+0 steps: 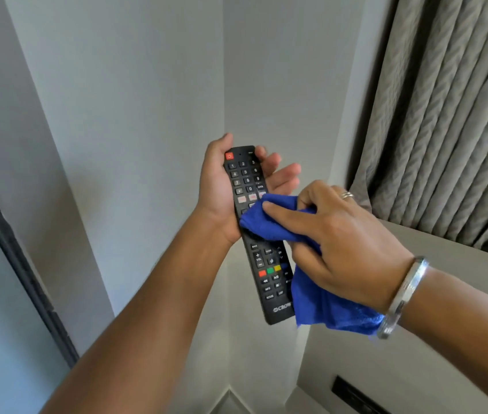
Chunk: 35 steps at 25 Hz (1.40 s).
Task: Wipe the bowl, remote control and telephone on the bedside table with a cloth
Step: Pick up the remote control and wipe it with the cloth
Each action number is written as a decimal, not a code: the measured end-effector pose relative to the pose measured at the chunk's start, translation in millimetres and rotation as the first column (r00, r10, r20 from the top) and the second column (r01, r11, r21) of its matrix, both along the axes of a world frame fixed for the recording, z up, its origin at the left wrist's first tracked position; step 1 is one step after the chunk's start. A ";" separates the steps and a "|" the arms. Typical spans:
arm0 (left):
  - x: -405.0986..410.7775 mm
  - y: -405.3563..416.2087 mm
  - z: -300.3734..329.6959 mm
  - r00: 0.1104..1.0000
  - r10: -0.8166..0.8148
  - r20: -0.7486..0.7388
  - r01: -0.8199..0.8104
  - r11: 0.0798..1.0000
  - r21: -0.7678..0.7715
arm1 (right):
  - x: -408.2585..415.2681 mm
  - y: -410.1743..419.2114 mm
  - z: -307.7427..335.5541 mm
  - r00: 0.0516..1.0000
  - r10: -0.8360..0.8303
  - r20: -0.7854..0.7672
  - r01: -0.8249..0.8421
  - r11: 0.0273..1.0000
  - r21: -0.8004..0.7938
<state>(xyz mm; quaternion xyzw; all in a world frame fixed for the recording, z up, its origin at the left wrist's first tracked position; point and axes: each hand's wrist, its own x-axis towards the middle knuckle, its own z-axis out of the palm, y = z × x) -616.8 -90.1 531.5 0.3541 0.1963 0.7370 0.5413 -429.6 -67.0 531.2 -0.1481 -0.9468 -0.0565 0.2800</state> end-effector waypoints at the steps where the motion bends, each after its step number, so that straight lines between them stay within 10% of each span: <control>1: -1.0 1.1 -1.2 0.999 0.029 0.036 -0.029 0.999 0.018 | 1.3 -1.2 -1.8 1.000 0.013 0.026 -0.012 1.000 -0.026; 17: -18.1 8.0 -21.9 0.967 0.146 0.210 -0.149 0.989 -0.003 | 29.1 -8.7 -41.2 0.970 0.177 0.164 -0.124 0.949 -0.291; 30: -17.5 16.1 -21.2 0.980 0.129 0.149 -0.125 0.991 -0.037 | 34.7 -21.7 -48.8 0.953 0.179 0.243 -0.113 0.959 -0.262; 35: -5.3 16.5 -26.6 0.994 0.039 0.103 -0.035 0.999 -0.042 | 16.8 1.7 -17.5 0.996 0.080 0.032 -0.076 0.991 -0.111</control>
